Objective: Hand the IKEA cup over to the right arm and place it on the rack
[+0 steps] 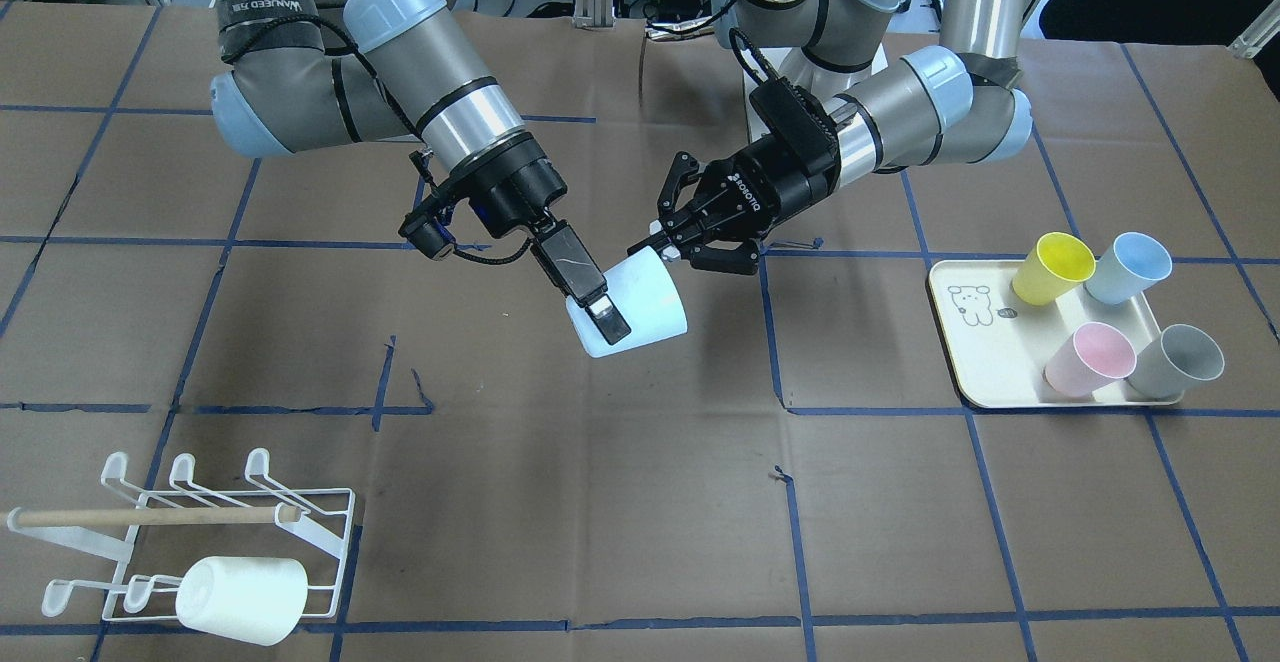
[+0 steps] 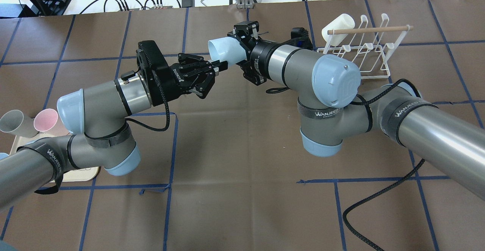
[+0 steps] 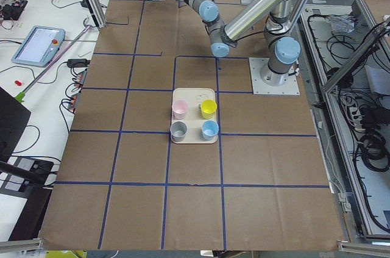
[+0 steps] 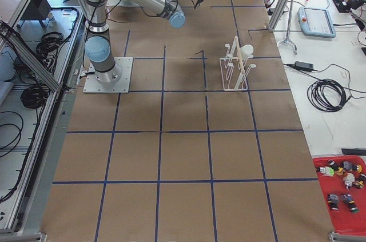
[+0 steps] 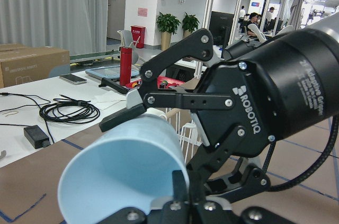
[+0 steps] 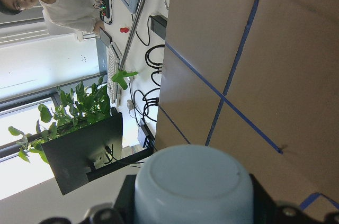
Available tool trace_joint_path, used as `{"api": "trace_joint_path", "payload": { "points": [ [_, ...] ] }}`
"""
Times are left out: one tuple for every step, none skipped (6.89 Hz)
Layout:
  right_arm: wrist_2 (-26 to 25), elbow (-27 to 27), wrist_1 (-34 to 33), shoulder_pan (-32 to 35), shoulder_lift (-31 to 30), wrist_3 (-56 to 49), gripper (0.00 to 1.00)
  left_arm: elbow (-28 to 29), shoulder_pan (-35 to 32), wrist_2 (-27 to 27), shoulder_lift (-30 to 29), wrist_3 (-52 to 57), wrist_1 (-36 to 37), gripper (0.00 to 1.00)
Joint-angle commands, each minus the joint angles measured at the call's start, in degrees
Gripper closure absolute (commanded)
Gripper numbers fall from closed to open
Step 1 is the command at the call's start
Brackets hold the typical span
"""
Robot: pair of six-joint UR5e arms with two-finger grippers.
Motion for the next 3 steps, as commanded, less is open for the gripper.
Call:
{"api": "trace_joint_path", "payload": {
  "points": [
    [-0.06, 0.12, 0.01, 0.01, 0.00, -0.24, 0.51, 0.17, 0.00, 0.01, 0.08, -0.06, 0.00, 0.51],
    [-0.06, 0.04, 0.01, 0.01, 0.00, -0.16, 0.51, 0.17, 0.00, 0.01, 0.09, -1.37, 0.00, 0.28],
    [-0.14, 0.04, 0.01, 0.01, 0.00, -0.16, 0.54, 0.17, 0.00, -0.08, 0.00, -3.38, 0.00, 0.03]
  ]
}}
